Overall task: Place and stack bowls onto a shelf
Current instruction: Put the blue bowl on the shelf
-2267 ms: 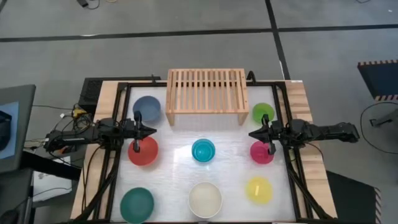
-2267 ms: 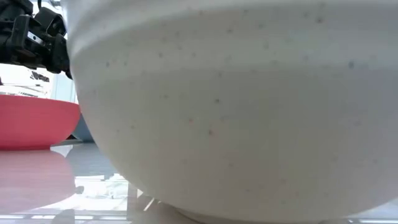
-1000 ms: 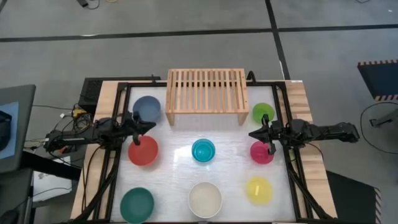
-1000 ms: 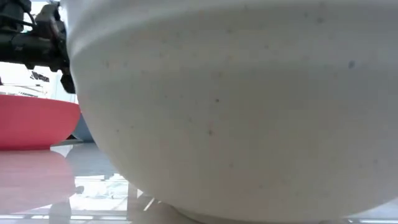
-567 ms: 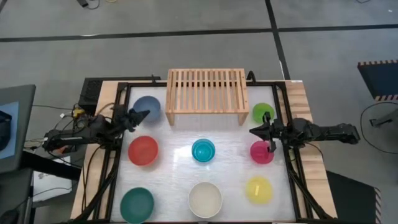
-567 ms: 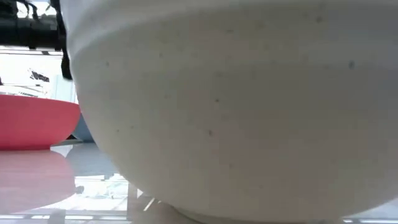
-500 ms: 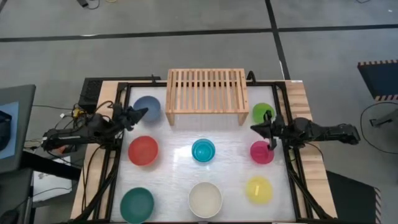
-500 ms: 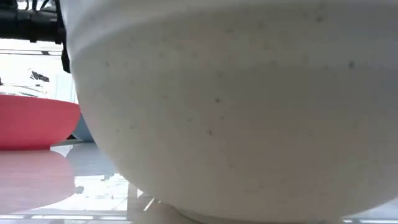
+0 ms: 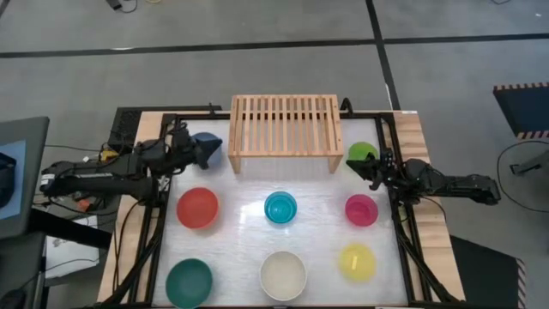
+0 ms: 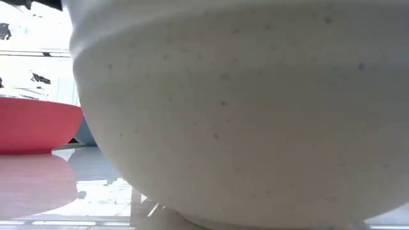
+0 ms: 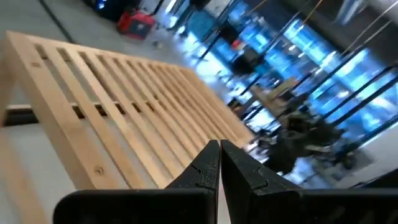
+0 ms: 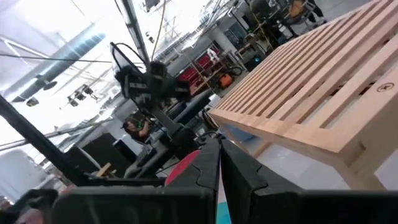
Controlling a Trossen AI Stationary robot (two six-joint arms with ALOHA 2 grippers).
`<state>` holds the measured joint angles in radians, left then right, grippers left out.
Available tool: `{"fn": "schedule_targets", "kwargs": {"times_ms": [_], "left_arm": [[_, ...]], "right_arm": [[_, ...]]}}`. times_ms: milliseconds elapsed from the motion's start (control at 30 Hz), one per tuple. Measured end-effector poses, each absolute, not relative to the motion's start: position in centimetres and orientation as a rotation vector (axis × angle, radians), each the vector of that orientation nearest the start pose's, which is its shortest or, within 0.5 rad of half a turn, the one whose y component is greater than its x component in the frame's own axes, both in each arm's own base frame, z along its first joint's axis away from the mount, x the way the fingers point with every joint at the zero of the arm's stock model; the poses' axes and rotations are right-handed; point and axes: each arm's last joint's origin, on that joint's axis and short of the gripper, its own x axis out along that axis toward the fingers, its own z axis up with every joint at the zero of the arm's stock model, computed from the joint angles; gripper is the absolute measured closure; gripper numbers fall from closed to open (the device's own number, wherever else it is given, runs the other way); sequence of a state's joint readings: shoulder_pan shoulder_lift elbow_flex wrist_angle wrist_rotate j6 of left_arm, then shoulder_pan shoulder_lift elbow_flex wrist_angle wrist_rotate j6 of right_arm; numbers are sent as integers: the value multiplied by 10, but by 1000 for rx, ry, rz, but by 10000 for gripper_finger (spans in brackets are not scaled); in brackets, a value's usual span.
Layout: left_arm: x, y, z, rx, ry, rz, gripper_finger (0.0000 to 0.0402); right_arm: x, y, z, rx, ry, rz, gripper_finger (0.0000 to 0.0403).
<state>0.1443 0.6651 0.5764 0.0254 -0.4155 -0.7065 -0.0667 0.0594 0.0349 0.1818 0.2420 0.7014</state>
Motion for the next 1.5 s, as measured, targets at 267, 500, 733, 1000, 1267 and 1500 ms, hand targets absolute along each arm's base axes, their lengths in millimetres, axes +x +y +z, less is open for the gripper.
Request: {"fn": "schedule_targets", "kwargs": {"times_ms": [267,500,733,1000,1267,1500], "left_arm": [[151,59,314,-695,182,846,329],[136,90,304,-725,411,1090,225],[124,128,282,-719,604,1319,186],[117,168,252,-861,773,1387,191],[123,174,236,-860,919,1392,200],[125,178,214,-902,1098,1433,223]], "right_arm": [[100,-19,186,762,-241,-302,335],[104,-20,205,767,-236,-309,289],[115,-24,225,798,-229,-389,239],[127,-26,229,853,-188,-440,231],[131,-26,228,893,-175,-449,232],[131,-26,228,896,-178,-447,232]]}}
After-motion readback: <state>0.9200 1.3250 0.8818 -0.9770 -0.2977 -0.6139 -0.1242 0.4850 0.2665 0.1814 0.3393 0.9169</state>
